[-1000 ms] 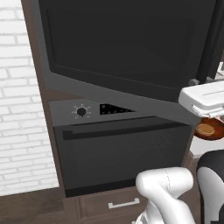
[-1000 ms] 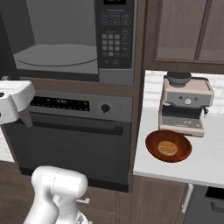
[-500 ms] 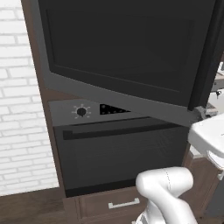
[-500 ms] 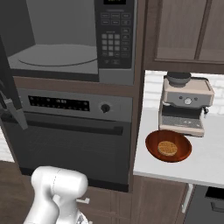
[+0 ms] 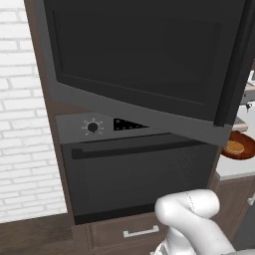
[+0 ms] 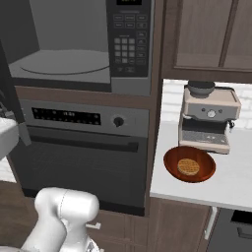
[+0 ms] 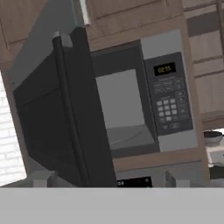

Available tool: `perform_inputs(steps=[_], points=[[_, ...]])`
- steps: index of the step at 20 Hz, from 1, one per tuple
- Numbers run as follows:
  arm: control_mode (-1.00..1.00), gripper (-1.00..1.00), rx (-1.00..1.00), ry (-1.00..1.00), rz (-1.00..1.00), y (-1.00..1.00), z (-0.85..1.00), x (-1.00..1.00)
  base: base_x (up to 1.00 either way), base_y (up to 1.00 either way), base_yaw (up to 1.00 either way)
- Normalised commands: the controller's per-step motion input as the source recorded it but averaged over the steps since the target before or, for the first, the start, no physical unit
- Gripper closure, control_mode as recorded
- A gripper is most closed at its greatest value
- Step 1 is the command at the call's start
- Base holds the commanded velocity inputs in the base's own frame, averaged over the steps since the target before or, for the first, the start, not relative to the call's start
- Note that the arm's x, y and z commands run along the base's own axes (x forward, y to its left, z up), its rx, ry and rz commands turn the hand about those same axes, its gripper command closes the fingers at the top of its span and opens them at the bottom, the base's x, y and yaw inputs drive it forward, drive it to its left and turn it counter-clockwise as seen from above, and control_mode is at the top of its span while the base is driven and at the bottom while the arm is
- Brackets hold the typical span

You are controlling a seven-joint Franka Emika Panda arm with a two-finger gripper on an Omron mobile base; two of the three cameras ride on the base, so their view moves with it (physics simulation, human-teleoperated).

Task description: Open the microwave, place the bowl with waffle inside the microwave, then close the microwave door and turn it on.

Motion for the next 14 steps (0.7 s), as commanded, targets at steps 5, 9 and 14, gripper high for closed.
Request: perform_inputs(steps=[5, 9, 14], points=[[-1.0, -1.0, 0.23, 0.46, 0.2, -0.95, -0.48, 0.55, 0.0, 0.0, 0.0], [-1.0, -1.0, 0.24, 0.28, 0.18, -0.45, -0.96, 0.59, 0.0, 0.0, 0.0], [-1.0, -1.0, 0.25, 0.07, 0.13, 0.01, -0.51, 0.42, 0.0, 0.0, 0.0]])
